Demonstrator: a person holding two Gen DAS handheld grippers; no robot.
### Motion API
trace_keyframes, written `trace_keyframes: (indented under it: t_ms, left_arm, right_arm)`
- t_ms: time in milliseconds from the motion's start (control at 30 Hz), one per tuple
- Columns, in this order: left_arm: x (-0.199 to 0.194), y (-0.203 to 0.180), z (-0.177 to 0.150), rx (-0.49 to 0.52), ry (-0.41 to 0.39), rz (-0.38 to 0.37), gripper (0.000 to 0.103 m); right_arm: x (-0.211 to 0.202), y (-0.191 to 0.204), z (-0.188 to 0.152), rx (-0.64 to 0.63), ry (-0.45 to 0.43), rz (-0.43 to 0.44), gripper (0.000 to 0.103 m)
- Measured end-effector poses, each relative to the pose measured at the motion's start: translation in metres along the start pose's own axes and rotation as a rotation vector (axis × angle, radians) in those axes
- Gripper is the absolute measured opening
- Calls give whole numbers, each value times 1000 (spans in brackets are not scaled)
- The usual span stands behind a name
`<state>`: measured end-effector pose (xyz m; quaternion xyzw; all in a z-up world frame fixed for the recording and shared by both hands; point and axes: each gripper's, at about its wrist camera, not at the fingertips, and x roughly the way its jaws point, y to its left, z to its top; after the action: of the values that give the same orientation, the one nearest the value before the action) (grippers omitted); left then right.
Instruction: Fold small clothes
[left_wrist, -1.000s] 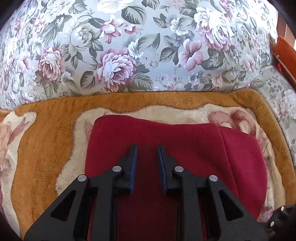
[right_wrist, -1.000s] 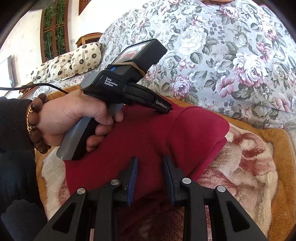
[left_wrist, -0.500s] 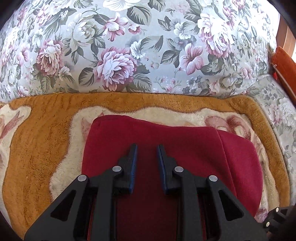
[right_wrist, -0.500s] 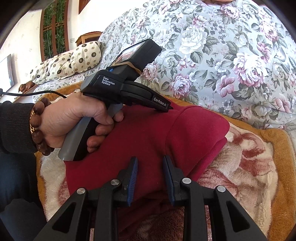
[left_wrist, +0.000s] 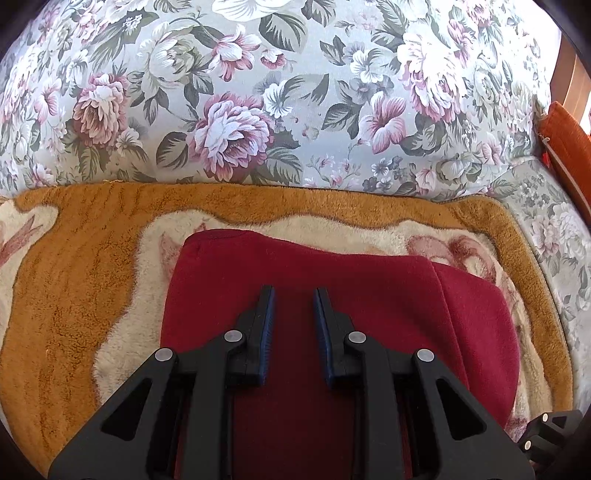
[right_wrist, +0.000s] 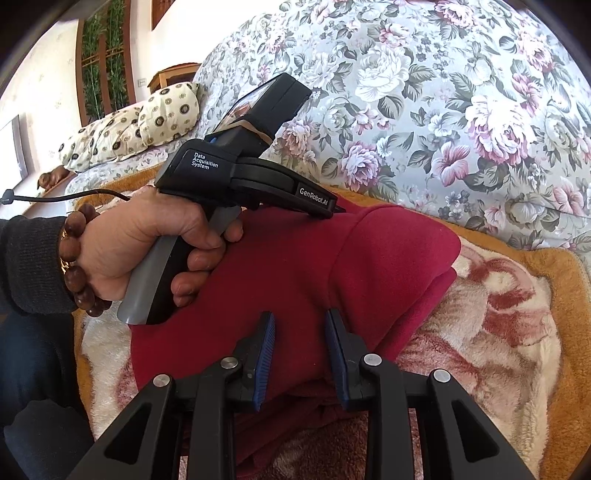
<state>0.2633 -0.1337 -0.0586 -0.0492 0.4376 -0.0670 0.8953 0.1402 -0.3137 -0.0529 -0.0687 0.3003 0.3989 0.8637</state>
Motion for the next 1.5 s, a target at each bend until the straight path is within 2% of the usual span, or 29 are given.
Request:
trace_keyframes:
  t_ms: [267, 300, 367, 400, 433, 467, 533, 567, 600, 667, 700, 733, 833, 933, 1033, 1100, 1200, 1300, 1367, 1400, 1467, 1500]
  left_arm:
    - [0, -1, 3, -7, 16, -7, 20]
    - [-1, -1, 6, -9, 36, -24, 20]
    - [-16, 8, 14, -45, 79, -109, 20]
    - [-35, 18, 14, -77, 63, -153, 21]
    - [-50, 24, 12, -90, 39, -162, 22]
    - [-67, 32, 8, -100, 7, -162, 27]
    - [-100, 51, -10, -138, -70, -157, 69]
    - [-109, 60, -20, -160, -102, -162, 73]
    - [-113, 68, -29, -183, -120, -165, 73]
    - [-108, 82, -45, -244, -86, -225, 73]
    - [-102, 85, -47, -256, -45, -261, 73]
    - [-102, 85, -46, -247, -32, -294, 73]
    - [-97, 85, -47, -221, 12, -393, 73]
    - [-81, 89, -53, -272, 84, -438, 73]
    - [-68, 83, -55, -295, 147, -497, 73]
    - [-60, 78, -57, -300, 183, -510, 73]
    - [-56, 77, -56, -303, 186, -509, 73]
    - [-57, 81, -58, -321, 184, -523, 73]
    - [-57, 82, -58, -328, 180, -523, 73]
    - [-58, 80, -57, -325, 172, -517, 69]
    - [-60, 79, -57, -304, 163, -499, 60]
    - [-61, 78, -57, -294, 155, -483, 51]
  right_arm:
    - [1, -6, 0, 28, 0, 23, 26]
    - [0, -4, 0, 21, 0, 12, 26]
    - [-2, 0, 1, 9, -3, -18, 26]
    - [-4, 1, 1, 10, -5, -29, 26]
    - [-5, 2, 1, 17, -6, -39, 27]
    - [-8, 3, 2, 36, -7, -41, 28]
    - [-16, -3, 6, 136, -9, -8, 29]
    - [-22, -8, 9, 201, -13, 0, 29]
    - [-33, -16, 13, 295, -49, -3, 32]
    - [-50, -30, 14, 438, -126, -39, 49]
    - [-56, -40, 12, 531, -154, -60, 67]
    - [-58, -48, 10, 610, -165, -57, 75]
    - [-47, -68, 0, 799, -151, 28, 75]
    - [-24, -82, -12, 917, -120, 140, 75]
    - [-3, -91, -24, 981, -69, 174, 74]
    - [2, -96, -24, 978, -73, 191, 74]
    - [5, -100, -21, 986, -56, 229, 74]
    - [3, -96, -22, 962, -51, 351, 73]
    - [1, -93, -26, 918, -41, 374, 63]
    - [2, -94, -30, 918, -34, 337, 52]
    - [5, -94, -35, 936, -49, 301, 50]
    - [4, -91, -34, 917, -67, 292, 49]
